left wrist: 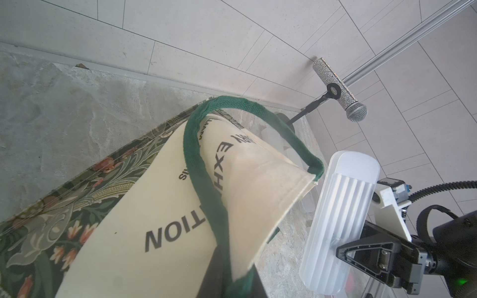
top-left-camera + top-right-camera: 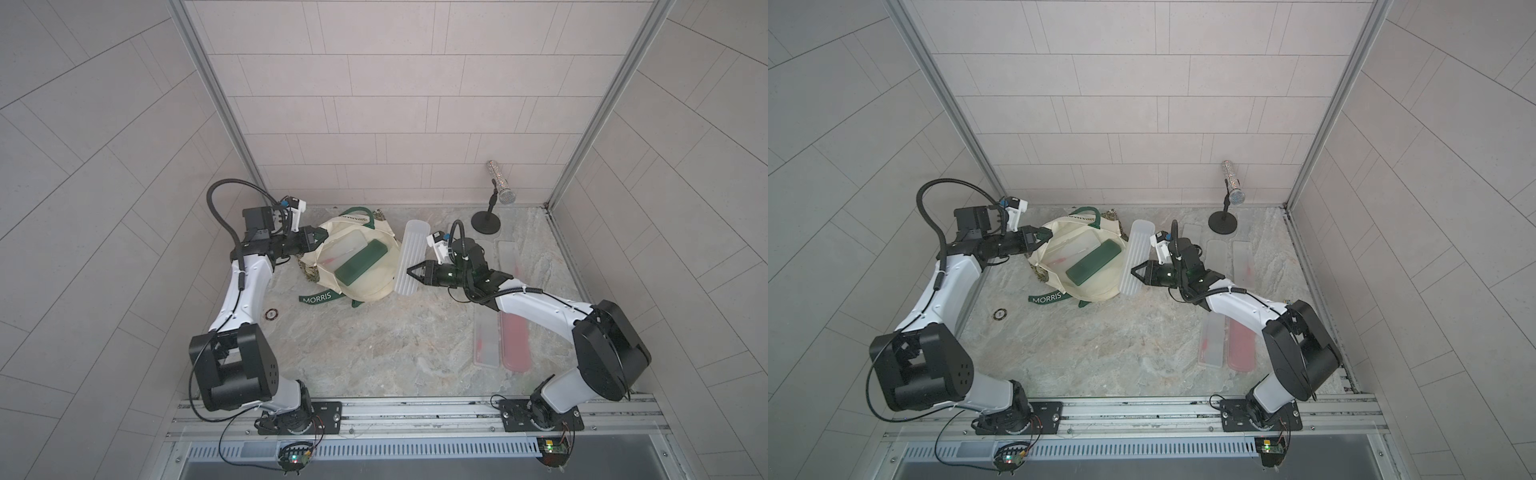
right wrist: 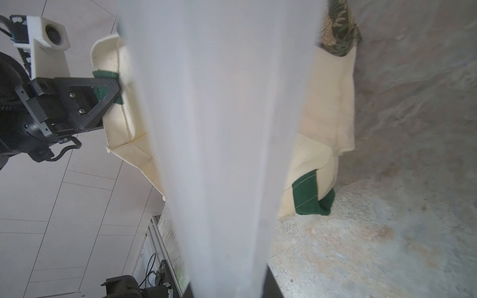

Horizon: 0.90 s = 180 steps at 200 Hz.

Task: Take out the pencil case from the canvas bag
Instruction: Pick up the pencil case from the canvas bag.

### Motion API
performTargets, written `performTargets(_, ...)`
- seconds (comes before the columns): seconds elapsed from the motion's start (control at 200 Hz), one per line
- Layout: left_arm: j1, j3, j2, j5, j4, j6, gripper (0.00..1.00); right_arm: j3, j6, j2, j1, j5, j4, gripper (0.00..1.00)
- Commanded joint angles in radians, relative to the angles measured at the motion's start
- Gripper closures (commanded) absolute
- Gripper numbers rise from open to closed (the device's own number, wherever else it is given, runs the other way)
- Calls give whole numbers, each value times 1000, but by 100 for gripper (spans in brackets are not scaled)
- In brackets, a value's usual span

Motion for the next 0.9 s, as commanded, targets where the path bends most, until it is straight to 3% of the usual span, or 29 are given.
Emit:
performTargets(0.0,10,29,-4,41,20,14,100,41,-52,-17,-26,-8,-96,91)
performTargets(0.42,33,0,2,114,15,28,100,175,-109,68,-154,-27,-275,91)
performTargets(0.896,38,-110,-70,86,68,61,100,344,-127,249,-224,-30,-318,91)
